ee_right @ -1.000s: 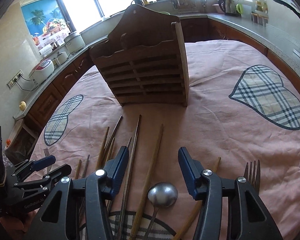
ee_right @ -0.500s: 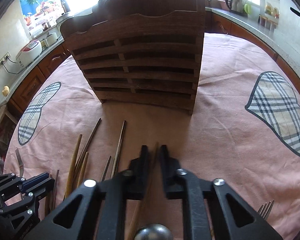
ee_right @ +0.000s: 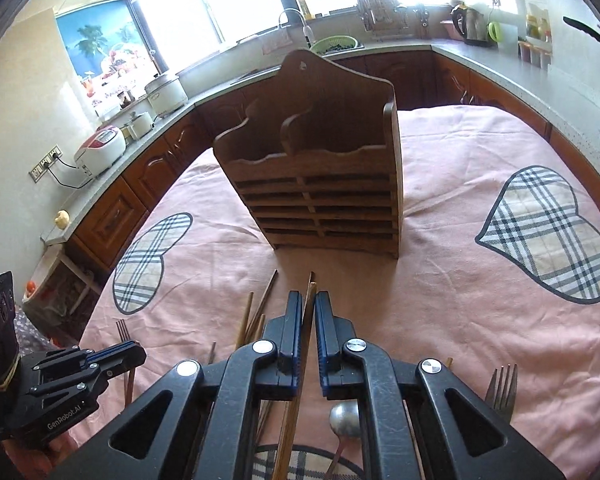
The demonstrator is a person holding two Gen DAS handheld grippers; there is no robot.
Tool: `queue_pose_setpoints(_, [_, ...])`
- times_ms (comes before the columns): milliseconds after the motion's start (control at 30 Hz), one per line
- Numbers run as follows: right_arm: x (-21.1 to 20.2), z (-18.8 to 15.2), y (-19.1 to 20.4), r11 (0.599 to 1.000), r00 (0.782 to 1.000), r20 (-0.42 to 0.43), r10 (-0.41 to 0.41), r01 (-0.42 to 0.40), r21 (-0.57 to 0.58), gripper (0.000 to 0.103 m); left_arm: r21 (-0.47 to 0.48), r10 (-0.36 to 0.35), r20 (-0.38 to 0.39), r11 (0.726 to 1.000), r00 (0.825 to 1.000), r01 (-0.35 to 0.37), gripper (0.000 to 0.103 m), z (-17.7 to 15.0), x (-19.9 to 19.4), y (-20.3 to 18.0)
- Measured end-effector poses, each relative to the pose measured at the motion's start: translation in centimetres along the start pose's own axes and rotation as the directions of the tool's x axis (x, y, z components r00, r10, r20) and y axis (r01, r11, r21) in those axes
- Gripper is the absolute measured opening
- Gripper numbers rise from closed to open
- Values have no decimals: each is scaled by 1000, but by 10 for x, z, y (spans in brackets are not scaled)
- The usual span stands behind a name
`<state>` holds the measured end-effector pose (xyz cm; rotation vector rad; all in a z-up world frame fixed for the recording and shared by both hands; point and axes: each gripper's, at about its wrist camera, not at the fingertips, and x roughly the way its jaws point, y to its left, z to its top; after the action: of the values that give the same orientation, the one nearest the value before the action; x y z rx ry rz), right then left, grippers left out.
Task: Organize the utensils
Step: 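Lift both held chopsticks and carry them over the wooden utensil holder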
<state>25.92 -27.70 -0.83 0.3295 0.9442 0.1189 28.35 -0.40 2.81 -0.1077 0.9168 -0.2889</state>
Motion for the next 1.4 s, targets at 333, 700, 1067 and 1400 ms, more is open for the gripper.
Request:
queue_pose_setpoints(333, [-57,8,22,999,994,105,26,-23,-27,5,13,-40,141,999,989,39,3,-4,-90,-3])
queue_pose_setpoints(700, [-98,21,28,998,980,199,27,-16,-53,4,34,-42,239,999,970,35,3,-6,-135,-6])
queue_pose_setpoints(1067, [-113,44,19,999,960,280,8,3,-38,4,15,-29,373,1000,928,25,3,14,-151,-5])
queue_pose_setpoints(1400, [-122,81,9,1000,931,365,-7,13,-13,4,17,-50,497,999,866,48,3,53,-145,-9])
